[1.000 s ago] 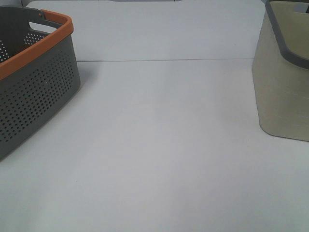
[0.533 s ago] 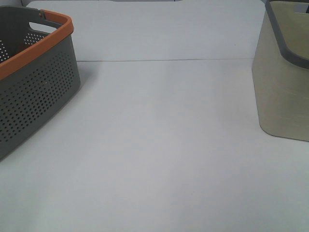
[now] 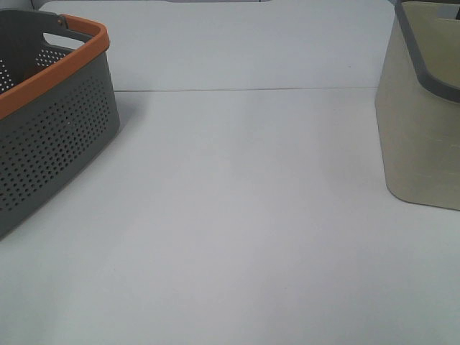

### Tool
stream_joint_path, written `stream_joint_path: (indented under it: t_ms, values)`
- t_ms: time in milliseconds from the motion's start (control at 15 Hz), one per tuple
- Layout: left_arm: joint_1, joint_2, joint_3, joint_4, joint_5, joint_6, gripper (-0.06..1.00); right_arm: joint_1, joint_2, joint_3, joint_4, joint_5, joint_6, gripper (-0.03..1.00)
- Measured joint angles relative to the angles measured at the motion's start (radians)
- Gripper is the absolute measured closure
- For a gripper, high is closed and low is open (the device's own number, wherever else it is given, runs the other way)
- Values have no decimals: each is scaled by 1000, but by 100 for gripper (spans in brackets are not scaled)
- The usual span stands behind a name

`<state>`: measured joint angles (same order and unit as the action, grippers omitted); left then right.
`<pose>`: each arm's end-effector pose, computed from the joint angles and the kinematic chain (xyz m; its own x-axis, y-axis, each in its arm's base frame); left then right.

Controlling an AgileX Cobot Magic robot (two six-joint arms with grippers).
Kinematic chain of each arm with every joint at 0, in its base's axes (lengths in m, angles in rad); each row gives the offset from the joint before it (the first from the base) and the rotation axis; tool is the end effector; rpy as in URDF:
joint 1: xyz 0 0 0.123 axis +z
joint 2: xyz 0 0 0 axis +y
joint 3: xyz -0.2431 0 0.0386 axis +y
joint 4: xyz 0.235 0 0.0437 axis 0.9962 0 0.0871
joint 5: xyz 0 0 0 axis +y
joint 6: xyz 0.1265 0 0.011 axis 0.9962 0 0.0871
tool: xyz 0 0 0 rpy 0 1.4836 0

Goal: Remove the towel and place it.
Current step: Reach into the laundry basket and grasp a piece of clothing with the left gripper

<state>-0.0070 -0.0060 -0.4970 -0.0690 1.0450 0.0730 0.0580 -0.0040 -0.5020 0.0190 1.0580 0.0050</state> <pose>0.0553 -0.0080 0.2561 -0.4357 0.0413 -0.8991 0.0773 0.9970 0.0083 0.0544 0.0053 0.2558 -0.4484 -0.0117 -0.8937 -0.0663 0.9976 0.0202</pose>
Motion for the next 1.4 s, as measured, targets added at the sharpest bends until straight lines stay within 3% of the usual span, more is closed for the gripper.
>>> stream_joint_path:
  t_ms: [1400]
  values:
    - [0,0,0,0,0,0,-5,0,0,0,0,0,0,1]
